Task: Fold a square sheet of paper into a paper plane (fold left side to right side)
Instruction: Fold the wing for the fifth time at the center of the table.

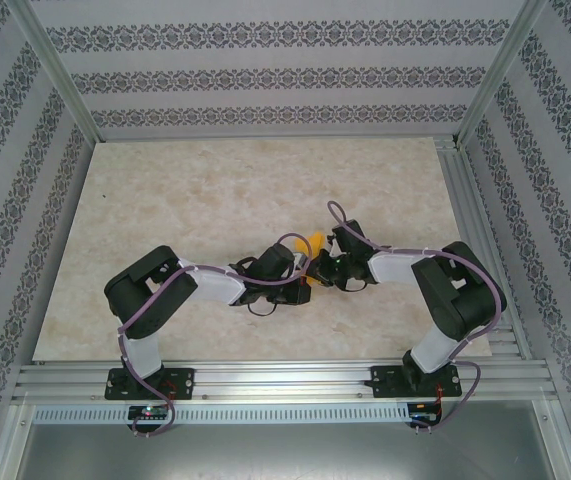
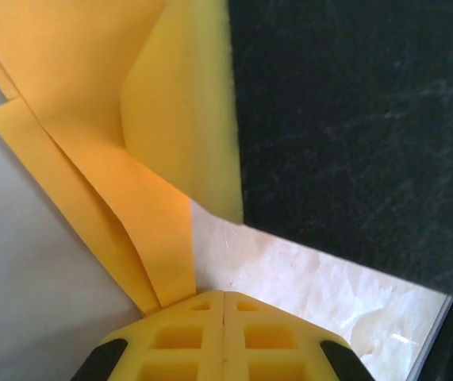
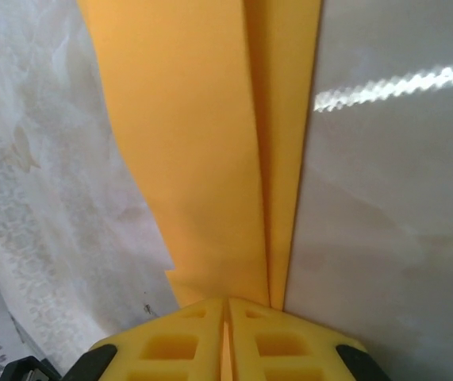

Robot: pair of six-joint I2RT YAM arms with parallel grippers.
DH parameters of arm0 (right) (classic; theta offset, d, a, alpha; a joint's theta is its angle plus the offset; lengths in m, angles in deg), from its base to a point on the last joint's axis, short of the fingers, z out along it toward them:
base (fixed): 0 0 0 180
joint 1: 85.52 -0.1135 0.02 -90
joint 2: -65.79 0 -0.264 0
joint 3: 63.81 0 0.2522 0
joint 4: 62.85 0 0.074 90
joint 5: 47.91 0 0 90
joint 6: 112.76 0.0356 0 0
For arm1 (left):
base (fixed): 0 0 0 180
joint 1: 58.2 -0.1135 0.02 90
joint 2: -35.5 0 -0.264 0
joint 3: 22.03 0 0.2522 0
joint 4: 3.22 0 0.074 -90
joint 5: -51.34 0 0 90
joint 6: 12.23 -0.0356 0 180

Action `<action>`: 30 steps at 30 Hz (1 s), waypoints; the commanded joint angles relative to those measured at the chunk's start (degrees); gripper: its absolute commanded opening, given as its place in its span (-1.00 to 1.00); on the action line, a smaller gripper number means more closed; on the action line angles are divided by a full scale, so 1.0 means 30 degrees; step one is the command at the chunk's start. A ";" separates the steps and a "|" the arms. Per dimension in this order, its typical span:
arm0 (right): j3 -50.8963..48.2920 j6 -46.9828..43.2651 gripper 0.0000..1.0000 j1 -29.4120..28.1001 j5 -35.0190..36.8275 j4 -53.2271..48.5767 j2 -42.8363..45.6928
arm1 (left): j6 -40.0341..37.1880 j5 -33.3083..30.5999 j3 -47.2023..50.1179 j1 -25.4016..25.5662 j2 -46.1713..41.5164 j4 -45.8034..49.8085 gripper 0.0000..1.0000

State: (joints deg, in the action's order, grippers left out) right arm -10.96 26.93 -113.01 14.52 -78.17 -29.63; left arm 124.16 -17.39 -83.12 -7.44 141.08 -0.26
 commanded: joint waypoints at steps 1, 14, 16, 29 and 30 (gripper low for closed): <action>0.0805 -0.1857 -0.78 0.0187 0.2767 -0.1509 -0.0299 | 0.0378 -0.0259 0.0978 0.0350 0.0575 0.1204 -0.89; 0.2878 -0.3146 -0.77 0.2330 0.2513 -0.1062 -0.1108 | 0.0853 -0.0014 0.1742 0.0364 0.0522 0.0145 -0.89; 0.2723 -0.3217 -0.76 0.2457 0.2540 -0.1214 -0.0494 | 0.0971 0.0280 0.1723 0.0364 0.0276 -0.0266 -0.85; 0.2280 -0.5506 -0.43 0.2805 0.5483 -0.6688 0.4697 | -0.1413 0.1967 -0.3179 -0.0603 -0.4229 0.3687 -0.41; 0.2312 -0.5519 -0.42 0.2800 0.5672 -0.7029 0.4946 | -0.1651 0.1902 -0.3278 -0.0915 -0.4854 0.4203 -0.38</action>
State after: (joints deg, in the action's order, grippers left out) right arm -3.81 12.97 -104.88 27.35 -93.60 -17.21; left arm 123.05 -13.21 -90.29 -7.99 132.40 7.19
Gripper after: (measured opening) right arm 0.286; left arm 0.304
